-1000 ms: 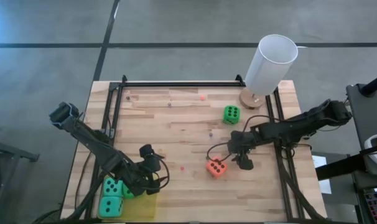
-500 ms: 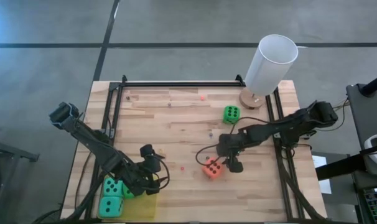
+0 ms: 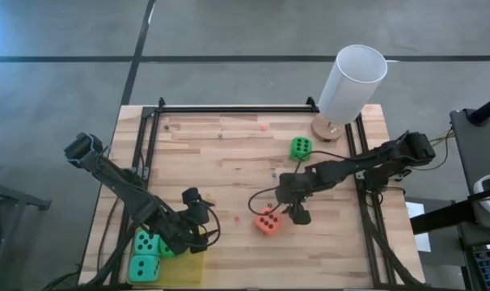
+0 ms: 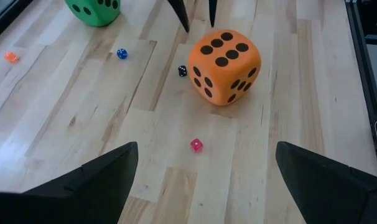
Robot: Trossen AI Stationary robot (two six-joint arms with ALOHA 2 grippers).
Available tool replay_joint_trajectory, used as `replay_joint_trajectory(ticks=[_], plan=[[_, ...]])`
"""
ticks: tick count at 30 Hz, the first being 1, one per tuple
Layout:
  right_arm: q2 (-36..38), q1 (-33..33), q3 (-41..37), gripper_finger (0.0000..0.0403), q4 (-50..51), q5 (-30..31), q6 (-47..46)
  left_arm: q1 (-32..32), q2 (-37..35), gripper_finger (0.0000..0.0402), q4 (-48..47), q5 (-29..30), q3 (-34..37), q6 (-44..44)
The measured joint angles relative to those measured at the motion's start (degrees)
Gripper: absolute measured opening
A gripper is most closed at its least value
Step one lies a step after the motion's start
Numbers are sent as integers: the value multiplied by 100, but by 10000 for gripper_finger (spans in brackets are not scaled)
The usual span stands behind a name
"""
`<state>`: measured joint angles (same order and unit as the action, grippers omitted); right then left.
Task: Pick & Place Dice
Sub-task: Put the large orange dice into the yellow bin
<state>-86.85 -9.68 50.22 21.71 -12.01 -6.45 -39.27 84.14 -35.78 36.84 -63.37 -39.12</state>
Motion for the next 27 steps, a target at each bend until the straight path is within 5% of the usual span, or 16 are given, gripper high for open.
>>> replay_joint_trajectory(ticks=[14,27], plan=[[772,-1045,-207,180,39,6,-123,0,0,381,-1,0,-2,21],[-287,-1566,29,180,-454,0,656,0,0,382,1,0,-2,21]])
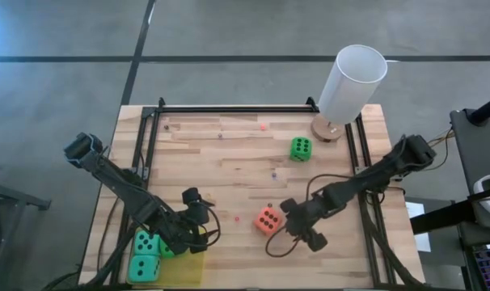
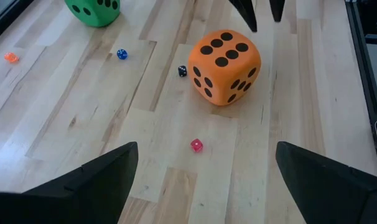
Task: Pick & Place Dice
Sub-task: Put the large orange dice into the yellow bin
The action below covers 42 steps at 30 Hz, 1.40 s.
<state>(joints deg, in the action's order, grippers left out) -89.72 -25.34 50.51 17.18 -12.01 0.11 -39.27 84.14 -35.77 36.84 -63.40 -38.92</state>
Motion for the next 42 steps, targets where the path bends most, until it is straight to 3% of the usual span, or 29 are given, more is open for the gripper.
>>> replay_joint_trajectory(ticks=[13,23,42], plan=[[-874,245,795,180,62,60,440,0,0,382,0,0,4,0],[-947,700,813,180,-141,1814,569,2,-2,382,0,1,7,2],[-968,1717,447,180,-1819,1867,616,2,-2,382,0,1,9,5]])
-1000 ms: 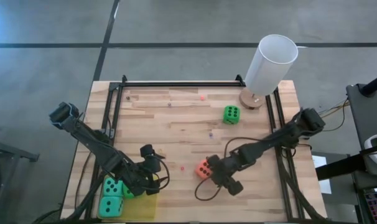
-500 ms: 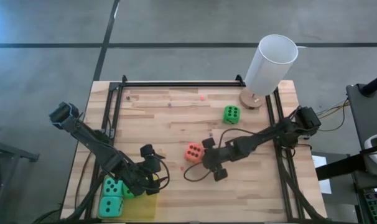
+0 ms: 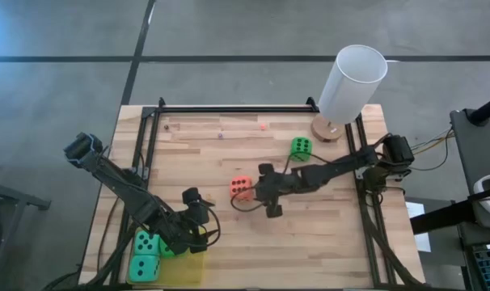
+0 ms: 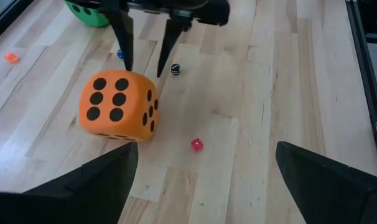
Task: Pick & Place Dice
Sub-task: Put the large orange dice into the yellow bin
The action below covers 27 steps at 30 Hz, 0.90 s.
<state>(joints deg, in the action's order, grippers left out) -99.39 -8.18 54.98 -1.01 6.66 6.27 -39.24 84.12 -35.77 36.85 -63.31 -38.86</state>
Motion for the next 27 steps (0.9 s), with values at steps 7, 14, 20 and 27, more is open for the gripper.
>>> replay_joint_trajectory(ticks=[7,14,20,27], plan=[[-13,49,-26,180,69,-2,-33,0,0,384,0,0,0,8],[96,80,13,180,679,500,-11,0,0,382,-2,1,0,8],[72,69,-16,180,492,553,-25,0,0,385,-1,-1,2,8],[-246,83,-147,180,-315,551,-7,0,0,381,-2,0,2,6]])
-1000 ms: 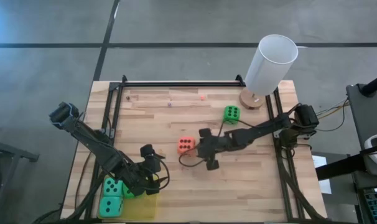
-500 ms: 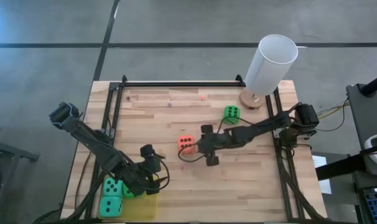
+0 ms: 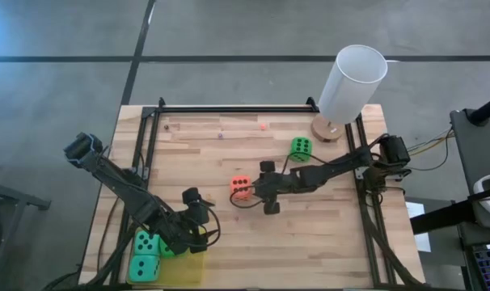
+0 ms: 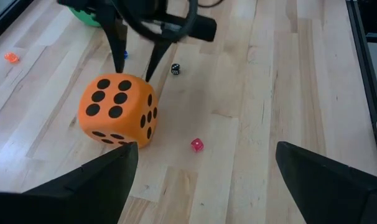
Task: Pick & Place Dice
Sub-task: Put the large orange dice into the yellow bin
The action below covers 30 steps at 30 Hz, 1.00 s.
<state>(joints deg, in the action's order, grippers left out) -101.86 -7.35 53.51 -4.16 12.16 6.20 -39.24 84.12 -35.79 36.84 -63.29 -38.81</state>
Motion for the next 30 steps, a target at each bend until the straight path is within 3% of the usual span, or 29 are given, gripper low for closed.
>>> replay_joint_trajectory(ticks=[16,30], plan=[[-895,252,38,180,-1866,-8,19,-1,0,385,3,1,0,-4],[-928,437,49,180,-2191,-22,-22,0,0,383,2,2,0,-2]])
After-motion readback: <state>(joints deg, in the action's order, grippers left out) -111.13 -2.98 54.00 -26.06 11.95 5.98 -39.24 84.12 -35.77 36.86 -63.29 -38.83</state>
